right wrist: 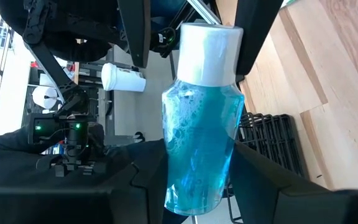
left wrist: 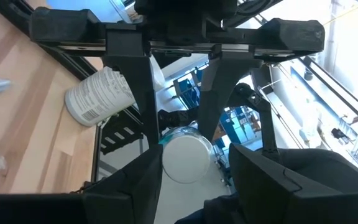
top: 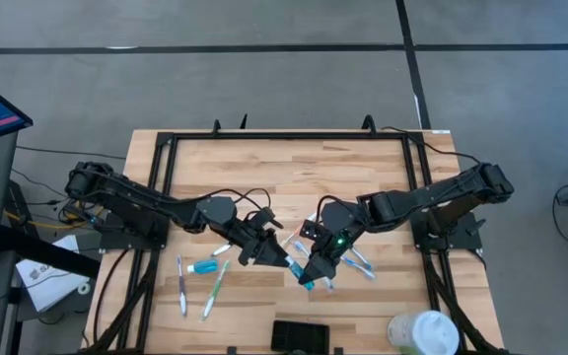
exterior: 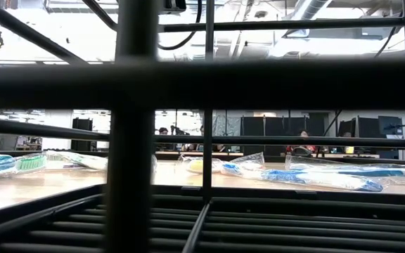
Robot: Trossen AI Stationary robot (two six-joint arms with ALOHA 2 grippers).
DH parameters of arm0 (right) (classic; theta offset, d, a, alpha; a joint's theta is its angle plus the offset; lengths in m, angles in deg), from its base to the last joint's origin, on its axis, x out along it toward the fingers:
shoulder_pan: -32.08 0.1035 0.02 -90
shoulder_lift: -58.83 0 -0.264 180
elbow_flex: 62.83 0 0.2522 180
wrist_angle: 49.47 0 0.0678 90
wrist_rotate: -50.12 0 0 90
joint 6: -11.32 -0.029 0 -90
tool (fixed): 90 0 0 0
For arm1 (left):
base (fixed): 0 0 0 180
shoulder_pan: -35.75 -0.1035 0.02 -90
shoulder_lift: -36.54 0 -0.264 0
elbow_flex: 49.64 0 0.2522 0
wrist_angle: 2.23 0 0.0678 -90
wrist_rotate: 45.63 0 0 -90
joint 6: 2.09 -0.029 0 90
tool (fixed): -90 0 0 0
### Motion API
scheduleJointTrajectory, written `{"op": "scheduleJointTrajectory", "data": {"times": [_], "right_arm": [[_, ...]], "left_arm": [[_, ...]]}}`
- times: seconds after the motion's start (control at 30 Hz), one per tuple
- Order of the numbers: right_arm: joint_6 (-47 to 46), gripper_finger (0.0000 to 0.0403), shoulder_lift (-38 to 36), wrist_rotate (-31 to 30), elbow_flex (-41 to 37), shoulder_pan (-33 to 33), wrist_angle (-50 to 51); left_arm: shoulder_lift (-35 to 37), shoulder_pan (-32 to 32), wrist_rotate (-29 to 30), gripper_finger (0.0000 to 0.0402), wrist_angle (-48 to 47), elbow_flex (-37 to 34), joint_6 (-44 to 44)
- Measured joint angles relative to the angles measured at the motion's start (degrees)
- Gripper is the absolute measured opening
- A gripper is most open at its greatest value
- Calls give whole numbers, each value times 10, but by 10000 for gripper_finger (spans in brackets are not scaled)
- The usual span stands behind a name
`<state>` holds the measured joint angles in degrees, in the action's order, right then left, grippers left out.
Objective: Pick & Place toothbrushing station
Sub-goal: Put the right blue mouthwash into the black mesh organizer
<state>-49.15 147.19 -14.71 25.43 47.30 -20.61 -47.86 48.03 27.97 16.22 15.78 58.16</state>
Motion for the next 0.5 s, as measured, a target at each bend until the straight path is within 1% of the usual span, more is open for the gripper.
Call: {"op": "scheduleJointTrajectory", "data": {"times": [0.5], "right_arm": [[0, 140, 0, -2, 0, 0, 10]], "left_arm": [[0, -4, 1, 181, -5, 0, -19]]}}
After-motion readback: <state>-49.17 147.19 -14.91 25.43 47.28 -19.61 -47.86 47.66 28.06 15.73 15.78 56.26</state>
